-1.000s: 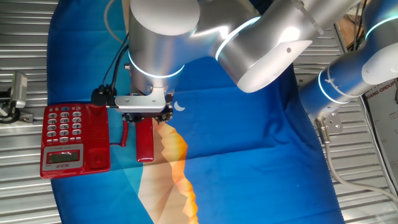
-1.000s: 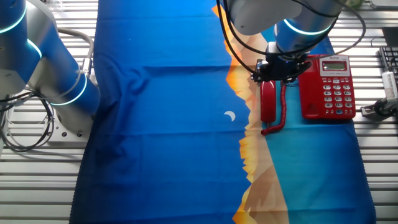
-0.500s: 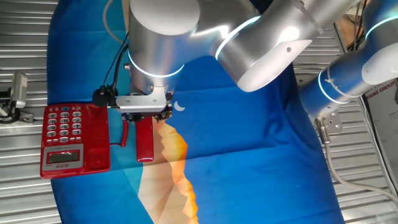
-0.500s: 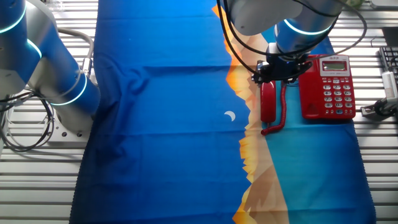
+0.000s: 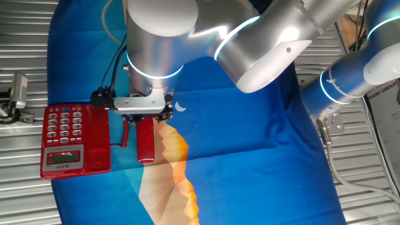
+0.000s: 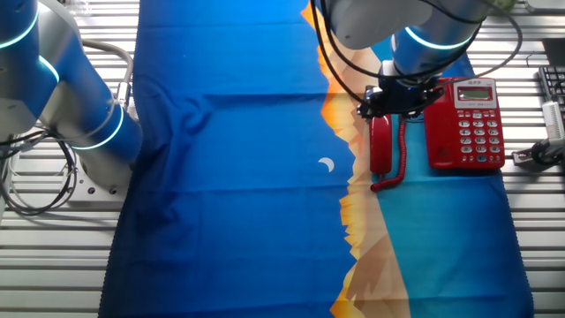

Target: Place the handset of the telephone on the corresponding phone cradle

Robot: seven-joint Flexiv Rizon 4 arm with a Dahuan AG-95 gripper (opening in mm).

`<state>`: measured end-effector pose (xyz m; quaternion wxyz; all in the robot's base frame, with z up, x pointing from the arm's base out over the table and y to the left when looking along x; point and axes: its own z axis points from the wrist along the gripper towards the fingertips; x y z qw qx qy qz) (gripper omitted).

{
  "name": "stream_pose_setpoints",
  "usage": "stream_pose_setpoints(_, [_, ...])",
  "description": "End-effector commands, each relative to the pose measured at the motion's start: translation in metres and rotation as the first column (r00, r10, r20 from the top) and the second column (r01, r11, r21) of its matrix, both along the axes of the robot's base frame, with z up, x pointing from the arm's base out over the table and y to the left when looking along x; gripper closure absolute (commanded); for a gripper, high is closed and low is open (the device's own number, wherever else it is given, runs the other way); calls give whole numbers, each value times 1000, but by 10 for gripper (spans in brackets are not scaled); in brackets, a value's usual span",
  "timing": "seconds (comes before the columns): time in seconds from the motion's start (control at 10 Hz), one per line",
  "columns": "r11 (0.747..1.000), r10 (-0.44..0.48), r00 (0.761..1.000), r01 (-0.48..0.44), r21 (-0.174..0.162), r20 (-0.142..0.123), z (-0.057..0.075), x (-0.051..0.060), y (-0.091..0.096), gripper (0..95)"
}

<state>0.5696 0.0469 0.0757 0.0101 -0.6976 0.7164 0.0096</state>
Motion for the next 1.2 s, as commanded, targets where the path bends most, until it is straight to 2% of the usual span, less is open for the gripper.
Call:
stream_pose_setpoints(0.1, [1000,2,1000,-2,5,4,-1,0,-1,380])
stream_pose_setpoints(0.3, [1000,3,1000,-3,-5,5,-1,-1,-1,380])
stream_pose_setpoints(1.2, [1000,-19,999,18,14,44,-1,-1,-1,380])
